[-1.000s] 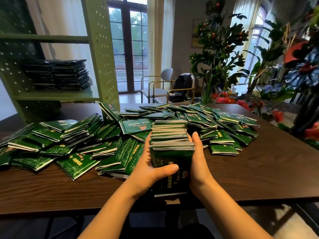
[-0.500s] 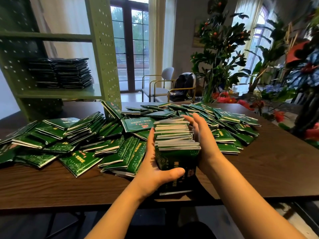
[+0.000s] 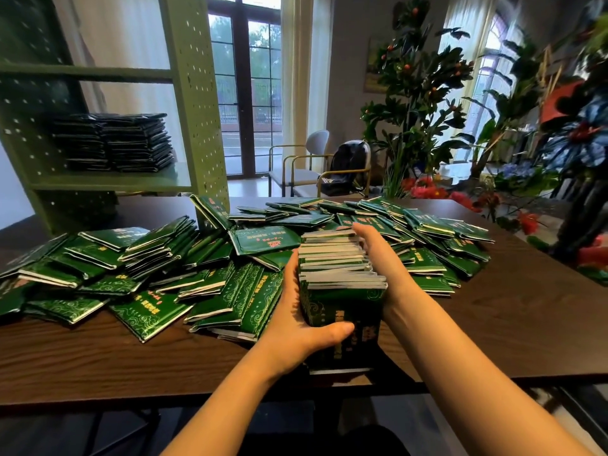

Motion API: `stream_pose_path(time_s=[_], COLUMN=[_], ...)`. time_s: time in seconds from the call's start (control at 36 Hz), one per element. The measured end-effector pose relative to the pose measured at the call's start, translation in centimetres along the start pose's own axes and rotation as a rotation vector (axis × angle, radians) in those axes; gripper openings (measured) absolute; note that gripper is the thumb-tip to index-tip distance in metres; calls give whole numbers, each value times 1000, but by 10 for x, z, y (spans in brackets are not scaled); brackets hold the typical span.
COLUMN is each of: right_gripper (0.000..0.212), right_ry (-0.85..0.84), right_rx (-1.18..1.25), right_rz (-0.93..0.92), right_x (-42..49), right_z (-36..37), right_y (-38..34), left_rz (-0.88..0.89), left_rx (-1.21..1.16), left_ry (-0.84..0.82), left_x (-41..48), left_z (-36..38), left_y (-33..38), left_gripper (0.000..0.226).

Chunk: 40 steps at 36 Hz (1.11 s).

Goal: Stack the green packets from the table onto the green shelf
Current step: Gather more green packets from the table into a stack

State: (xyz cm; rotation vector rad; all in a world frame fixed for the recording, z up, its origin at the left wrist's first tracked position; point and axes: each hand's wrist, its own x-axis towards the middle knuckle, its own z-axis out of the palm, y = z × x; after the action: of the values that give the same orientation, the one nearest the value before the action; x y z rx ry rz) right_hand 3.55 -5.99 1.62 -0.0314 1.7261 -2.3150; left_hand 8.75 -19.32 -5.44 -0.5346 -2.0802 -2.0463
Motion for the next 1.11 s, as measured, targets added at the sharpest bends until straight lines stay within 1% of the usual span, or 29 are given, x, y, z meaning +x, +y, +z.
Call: stream_pose_path(time_s=[0.08,0.14,0.28,0.47,0.53,0.61,0.67,0.83,0.92,0.97,1.06,1.11], right_gripper=[40,45,50,52,50,51,49,47,43,41,41,48], right_ry=[-52,-58,-75,-114,-110,-144,-133,-124,-153,-201,-264,-280], right_rx=[33,29,40,-8,-23,-27,-46,-113,-143,-170,-210,-249], right_rz=[-62,-108,-143,-145,-165,-175,-192,-240,-259,-294,-284,-283], right_x=[-6,-8,-17,-14,-11,-6,-2,8,13,15,19,23], right_z=[-4,-6,-12,-16,-16,-12,-8,12,27,39,57,73], right_y=[11,21,38,43,41,32,24,-1,-11,-16,-21,-23], left_rz=[3,-4,-39,-49,-41,-33,-23,-25,-59,-91,-149,-219], left_rx=[8,11,13,-22,-32,-68,-98,-184,-245,-282,-337,-390], left_ry=[-21,-18,-5,7,19,35,34,72,115,143,185,227], left_x=[1,1,1,3,4,8,13,30,35,37,38,39], left_z=[-1,-2,-2,2,3,2,0,-16,-28,-39,-54,-68], left_y=[0,-2,-4,2,2,4,10,35,48,55,69,78], left_gripper=[109,110,87,80,81,98,103,96,89,85,87,91])
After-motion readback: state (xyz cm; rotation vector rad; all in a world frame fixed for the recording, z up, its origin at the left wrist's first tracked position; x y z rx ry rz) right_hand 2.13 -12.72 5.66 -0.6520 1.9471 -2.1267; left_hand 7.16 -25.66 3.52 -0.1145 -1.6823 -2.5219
